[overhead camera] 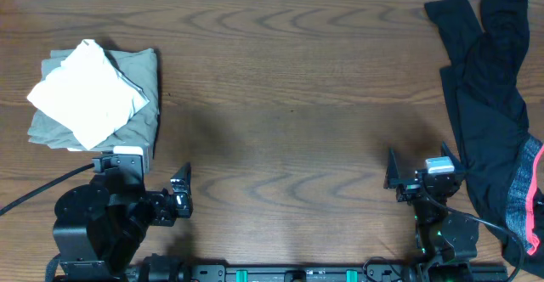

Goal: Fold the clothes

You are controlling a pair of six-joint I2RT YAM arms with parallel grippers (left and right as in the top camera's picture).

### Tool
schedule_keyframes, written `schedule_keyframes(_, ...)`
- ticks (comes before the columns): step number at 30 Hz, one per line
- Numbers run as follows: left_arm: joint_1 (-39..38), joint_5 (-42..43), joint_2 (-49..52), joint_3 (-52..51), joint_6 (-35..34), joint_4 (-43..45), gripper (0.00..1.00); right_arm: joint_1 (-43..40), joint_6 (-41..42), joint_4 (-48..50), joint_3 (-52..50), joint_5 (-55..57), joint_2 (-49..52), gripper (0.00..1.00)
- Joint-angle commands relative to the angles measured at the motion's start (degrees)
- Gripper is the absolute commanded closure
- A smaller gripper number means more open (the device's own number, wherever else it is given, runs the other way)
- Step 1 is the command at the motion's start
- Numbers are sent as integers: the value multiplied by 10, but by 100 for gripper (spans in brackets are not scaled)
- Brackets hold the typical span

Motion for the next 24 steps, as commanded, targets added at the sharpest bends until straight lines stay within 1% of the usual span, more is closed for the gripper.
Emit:
schedule_keyframes(1,-1,3,-3,0,8,1,2,-5,-8,0,-3,-2,-4,1)
schedule_keyframes(5,-1,3,-16,-9,8,1,2,-5,-8,0,-3,-2,-4,1)
schedule_keyframes(8,-1,-37,-39,-34,17,0,2,-5,-8,0,-3,-2,-4,1)
schedule_keyframes(13,-1,-70,-107,-132,17,16,2,-5,-8,0,-3,-2,-4,1)
schedule_keyframes(19,-1,-70,-219,-303,14,140,2,-5,-8,0,-3,-2,-4,1)
schedule_keyframes(24,-1,-70,-296,-400,-14,225,2,-5,-8,0,-3,-2,-4,1)
